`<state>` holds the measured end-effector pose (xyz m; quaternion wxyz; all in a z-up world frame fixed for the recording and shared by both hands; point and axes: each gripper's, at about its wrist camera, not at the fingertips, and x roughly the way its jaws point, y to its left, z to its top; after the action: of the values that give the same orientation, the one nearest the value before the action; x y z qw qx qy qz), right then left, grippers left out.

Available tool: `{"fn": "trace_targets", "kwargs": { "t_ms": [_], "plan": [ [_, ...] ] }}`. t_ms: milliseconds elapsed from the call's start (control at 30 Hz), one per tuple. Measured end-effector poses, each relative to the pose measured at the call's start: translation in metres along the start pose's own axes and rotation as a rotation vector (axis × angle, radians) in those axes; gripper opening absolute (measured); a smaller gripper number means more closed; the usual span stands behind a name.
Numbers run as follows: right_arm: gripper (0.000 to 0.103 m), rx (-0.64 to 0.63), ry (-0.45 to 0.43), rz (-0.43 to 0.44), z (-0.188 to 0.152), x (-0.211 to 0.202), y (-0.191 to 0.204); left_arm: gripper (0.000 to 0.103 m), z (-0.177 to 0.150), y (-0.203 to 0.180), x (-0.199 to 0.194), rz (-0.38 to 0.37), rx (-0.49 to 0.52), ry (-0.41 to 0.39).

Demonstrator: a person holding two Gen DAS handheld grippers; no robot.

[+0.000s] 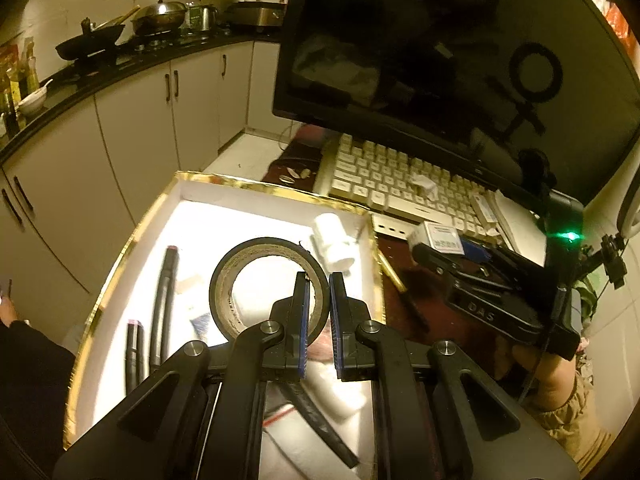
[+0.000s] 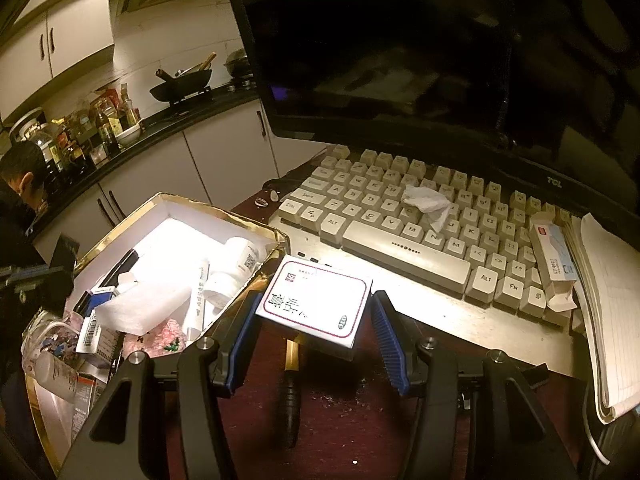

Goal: Organize objects
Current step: 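Carry the tape roll with the left gripper while the right carries the box over the tray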

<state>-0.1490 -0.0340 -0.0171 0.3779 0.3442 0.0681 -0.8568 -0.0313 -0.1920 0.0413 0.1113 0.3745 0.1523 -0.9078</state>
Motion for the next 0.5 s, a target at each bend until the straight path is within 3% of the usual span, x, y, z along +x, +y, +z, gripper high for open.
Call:
{"fn": "trace_targets", "kwargs": {
  "t_ms": [500],
  "plan": [
    [0.055,-0.054,0.004,0.032,-0.002,-0.001,0.020,0.009,0.030,0.042,0.023,0.031,-0.053,0.083]
  ]
}}
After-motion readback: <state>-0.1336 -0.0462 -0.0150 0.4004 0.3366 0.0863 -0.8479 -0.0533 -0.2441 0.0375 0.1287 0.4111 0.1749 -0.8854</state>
